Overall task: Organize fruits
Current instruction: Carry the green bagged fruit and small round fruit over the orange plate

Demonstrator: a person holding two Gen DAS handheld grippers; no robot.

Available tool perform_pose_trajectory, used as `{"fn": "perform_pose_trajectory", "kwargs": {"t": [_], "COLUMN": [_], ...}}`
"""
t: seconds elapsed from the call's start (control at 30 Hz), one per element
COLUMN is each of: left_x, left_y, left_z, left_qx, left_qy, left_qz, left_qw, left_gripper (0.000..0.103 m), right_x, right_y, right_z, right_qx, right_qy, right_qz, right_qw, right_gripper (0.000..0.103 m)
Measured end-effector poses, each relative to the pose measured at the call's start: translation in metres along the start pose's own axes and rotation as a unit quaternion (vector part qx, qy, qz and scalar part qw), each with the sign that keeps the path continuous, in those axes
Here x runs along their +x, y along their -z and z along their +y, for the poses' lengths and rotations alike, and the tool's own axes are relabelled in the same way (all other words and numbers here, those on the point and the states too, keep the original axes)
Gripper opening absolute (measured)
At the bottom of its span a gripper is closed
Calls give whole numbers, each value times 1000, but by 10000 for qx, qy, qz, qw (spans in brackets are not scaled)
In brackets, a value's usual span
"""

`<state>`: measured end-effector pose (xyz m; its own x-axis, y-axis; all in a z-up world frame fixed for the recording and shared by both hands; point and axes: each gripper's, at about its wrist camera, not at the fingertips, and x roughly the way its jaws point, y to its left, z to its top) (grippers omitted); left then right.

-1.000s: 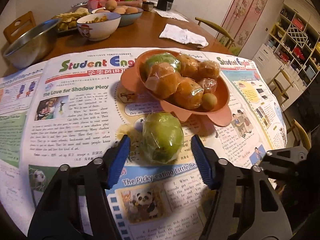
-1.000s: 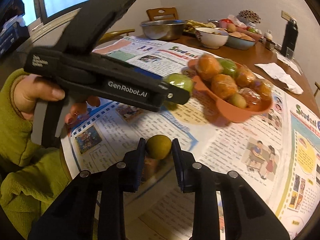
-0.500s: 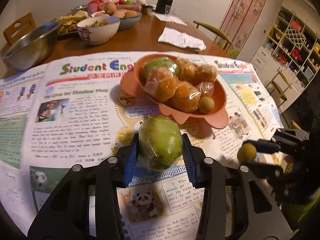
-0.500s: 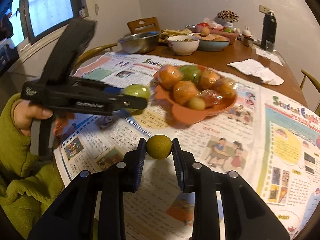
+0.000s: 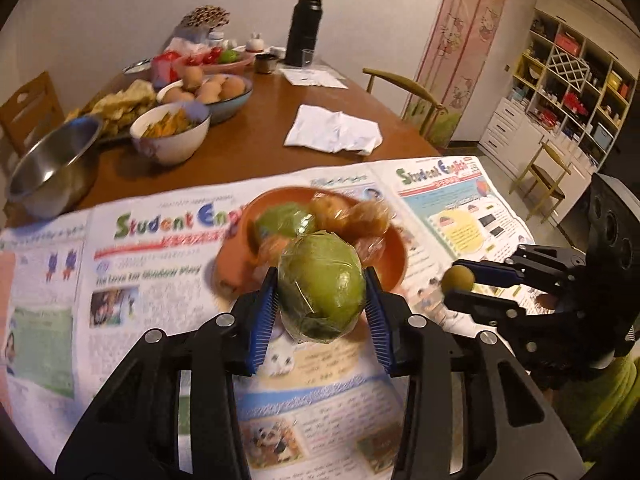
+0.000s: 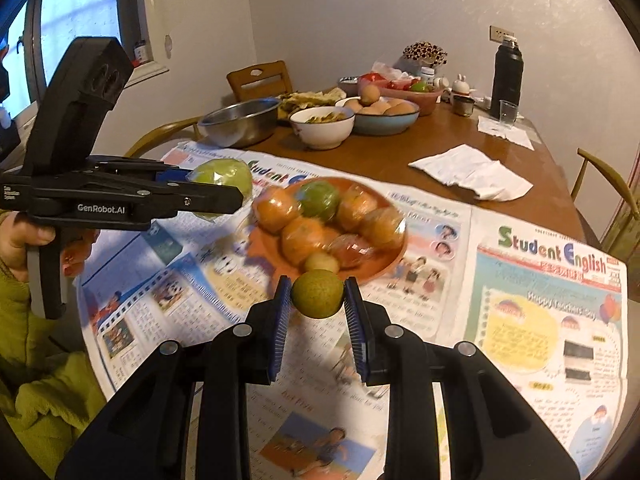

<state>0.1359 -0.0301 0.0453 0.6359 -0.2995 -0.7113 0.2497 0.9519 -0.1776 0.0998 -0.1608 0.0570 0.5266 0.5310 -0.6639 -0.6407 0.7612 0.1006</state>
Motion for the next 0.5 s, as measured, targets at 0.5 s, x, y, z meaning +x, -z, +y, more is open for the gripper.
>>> {"fn": "perform_pose_trajectory", "kwargs": {"t": [0.5], "left_x": [56], "left_y": [-38], "left_z": [-15], "left_qx": [256], "left_qy": [173], "left_qz": [441], "left_qw": [9985], "left_gripper": [33], "right_x": [19], "right_y": [-19], "right_z": [-22], "right_qx": [70], "right_qy": [-10], "right_qz": [-11], "right_qw": [10000], "right_gripper": [26]}}
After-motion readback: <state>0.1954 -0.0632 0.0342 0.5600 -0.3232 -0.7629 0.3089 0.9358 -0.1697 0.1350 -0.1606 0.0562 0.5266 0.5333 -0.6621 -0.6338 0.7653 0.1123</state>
